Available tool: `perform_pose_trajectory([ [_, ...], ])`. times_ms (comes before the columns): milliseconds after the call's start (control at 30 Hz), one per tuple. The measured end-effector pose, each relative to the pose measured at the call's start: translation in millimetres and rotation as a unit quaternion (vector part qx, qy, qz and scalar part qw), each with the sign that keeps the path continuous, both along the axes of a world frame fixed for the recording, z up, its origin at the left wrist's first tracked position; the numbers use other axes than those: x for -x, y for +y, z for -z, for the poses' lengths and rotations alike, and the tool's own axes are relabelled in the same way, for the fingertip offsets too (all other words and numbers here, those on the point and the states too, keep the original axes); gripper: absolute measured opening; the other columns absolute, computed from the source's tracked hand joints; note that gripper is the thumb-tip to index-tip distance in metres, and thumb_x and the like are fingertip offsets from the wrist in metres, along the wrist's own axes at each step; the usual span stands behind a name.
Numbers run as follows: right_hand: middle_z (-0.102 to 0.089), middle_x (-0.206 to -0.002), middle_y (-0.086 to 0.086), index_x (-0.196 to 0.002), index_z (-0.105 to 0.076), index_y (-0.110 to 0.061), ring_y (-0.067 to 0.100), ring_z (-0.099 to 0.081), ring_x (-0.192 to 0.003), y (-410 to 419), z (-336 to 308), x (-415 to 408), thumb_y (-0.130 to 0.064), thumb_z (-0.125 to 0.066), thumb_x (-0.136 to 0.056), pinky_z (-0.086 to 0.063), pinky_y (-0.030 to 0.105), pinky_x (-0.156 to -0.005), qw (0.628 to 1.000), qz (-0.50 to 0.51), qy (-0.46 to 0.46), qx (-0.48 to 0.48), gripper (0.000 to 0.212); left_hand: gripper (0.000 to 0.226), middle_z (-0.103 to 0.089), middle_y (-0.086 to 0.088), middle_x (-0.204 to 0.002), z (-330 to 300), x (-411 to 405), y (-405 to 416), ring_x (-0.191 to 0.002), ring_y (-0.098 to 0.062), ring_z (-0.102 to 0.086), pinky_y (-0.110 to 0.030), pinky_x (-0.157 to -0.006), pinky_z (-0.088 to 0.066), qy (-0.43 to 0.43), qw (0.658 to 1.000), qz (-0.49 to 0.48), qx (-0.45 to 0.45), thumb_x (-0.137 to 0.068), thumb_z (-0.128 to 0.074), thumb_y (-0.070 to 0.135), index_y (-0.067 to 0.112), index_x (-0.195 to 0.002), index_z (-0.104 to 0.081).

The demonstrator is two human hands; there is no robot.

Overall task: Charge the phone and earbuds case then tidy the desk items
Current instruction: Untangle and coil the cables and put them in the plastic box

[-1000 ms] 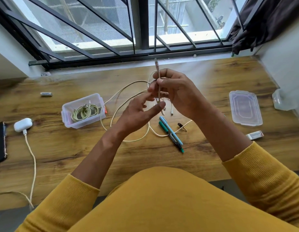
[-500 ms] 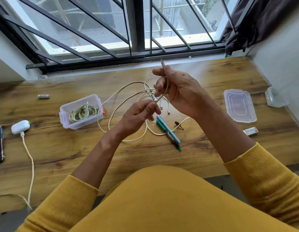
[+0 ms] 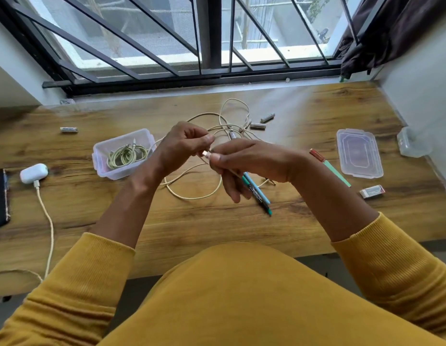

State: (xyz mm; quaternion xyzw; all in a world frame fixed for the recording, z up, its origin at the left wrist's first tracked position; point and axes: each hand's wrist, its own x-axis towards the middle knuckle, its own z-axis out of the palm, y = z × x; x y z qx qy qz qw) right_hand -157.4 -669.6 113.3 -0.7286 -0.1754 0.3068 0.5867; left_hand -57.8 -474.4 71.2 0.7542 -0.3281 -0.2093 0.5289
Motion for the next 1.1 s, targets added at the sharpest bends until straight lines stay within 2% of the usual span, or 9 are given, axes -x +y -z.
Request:
perform_pose_trajectory([
  [133,-0.076,-0.094,0.031,-0.095,-0.045,-0.005,0.051,-0.073,-0.083,14,7,-4,-0.028,-0.036,-0.116,-0.058,0.045,-0.077,0.992,0.036,0.045,0.114,0.032,0.037,-0.055,0.009,-0.055,-9,-5,9,-0.058,-0.011,-0.045,-0.031,-0.061,-0.035,-0.049,0.998,-0.001,-0.047,-0.099,-0.06,0.03,0.013,-0.071,-0.075],
  [333,-0.081,-0.081,-0.001,-0.121,-0.061,-0.015,0.017,-0.075,-0.071,15,17,-12,-0.031,-0.04,-0.115,-0.053,0.033,-0.074,0.945,0.103,-0.067,0.302,0.027,0.03,-0.058,-0.005,-0.059,-16,-8,21,-0.058,-0.016,-0.05,-0.03,-0.063,-0.04,-0.058,0.997,-0.015,-0.047,-0.098,-0.06,0.027,0.012,-0.083,-0.082],
  [467,-0.08,-0.089,-0.013,-0.122,-0.059,-0.024,0.012,-0.072,-0.086,20,31,-22,-0.032,-0.042,-0.112,-0.055,0.042,-0.092,0.887,0.203,-0.192,0.367,0.022,0.025,-0.06,-0.01,-0.064,-18,-5,22,-0.06,-0.017,-0.054,-0.029,-0.061,-0.045,-0.029,0.999,-0.021,0.002,-0.097,-0.06,0.018,0.003,-0.088,-0.078],
  [567,-0.081,-0.1,-0.003,-0.123,-0.056,-0.011,0.02,-0.077,-0.095,20,36,-26,-0.019,-0.04,-0.114,-0.056,0.053,-0.098,0.931,0.298,-0.12,0.171,0.021,0.023,-0.06,-0.012,-0.066,-17,-3,23,-0.059,-0.018,-0.055,-0.027,-0.061,-0.047,-0.014,0.999,-0.029,0.042,-0.098,-0.057,0.013,0.004,-0.083,-0.072],
  [700,-0.07,-0.131,0.021,-0.135,-0.052,0.009,0.027,-0.07,-0.12,13,24,-27,0.0,-0.037,-0.112,-0.055,0.025,-0.096,0.94,0.331,-0.049,-0.072,0.029,0.025,-0.057,-0.02,-0.071,-14,8,22,-0.063,-0.023,-0.053,-0.026,-0.062,-0.047,0.027,0.997,-0.011,0.074,-0.101,-0.053,0.012,0.002,-0.084,-0.068],
  [767,-0.067,-0.136,0.024,-0.138,-0.049,0.012,0.029,-0.066,-0.128,12,20,-27,0.001,-0.035,-0.111,-0.052,0.028,-0.104,0.938,0.308,-0.033,-0.159,0.032,0.024,-0.055,-0.029,-0.072,-10,16,19,-0.065,-0.027,-0.051,-0.033,-0.064,-0.046,0.042,0.996,-0.002,0.079,-0.101,-0.053,0.012,0.001,-0.086,-0.068],
  [833,-0.067,-0.134,0.028,-0.132,-0.048,0.009,0.036,-0.063,-0.132,14,17,-27,0.002,-0.031,-0.109,-0.051,0.04,-0.111,0.921,0.285,0.019,-0.266,0.03,0.025,-0.054,-0.029,-0.071,-5,21,13,-0.062,-0.026,-0.05,-0.044,-0.067,-0.045,0.056,0.995,-0.003,0.079,-0.102,-0.052,0.012,0.001,-0.086,-0.068],
  [967,-0.073,-0.119,0.024,-0.107,-0.05,-0.011,0.041,-0.06,-0.134,19,9,-28,0.0,-0.027,-0.102,-0.046,0.045,-0.115,0.869,0.259,0.109,-0.407,0.026,0.029,-0.055,-0.017,-0.071,2,31,4,-0.058,-0.015,-0.052,-0.059,-0.066,-0.045,0.077,0.993,-0.011,0.086,-0.106,-0.05,0.012,-0.001,-0.087,-0.068],
  [1100,-0.075,-0.092,0.01,-0.099,-0.051,-0.012,0.033,-0.073,-0.105,18,5,-29,-0.014,-0.029,-0.109,-0.052,0.04,-0.102,0.879,0.256,0.088,-0.393,0.024,0.039,-0.052,-0.009,-0.065,7,32,1,-0.057,-0.014,-0.048,-0.043,-0.063,-0.048,0.064,0.995,-0.003,0.071,-0.109,-0.044,0.022,0.005,-0.082,-0.067],
])
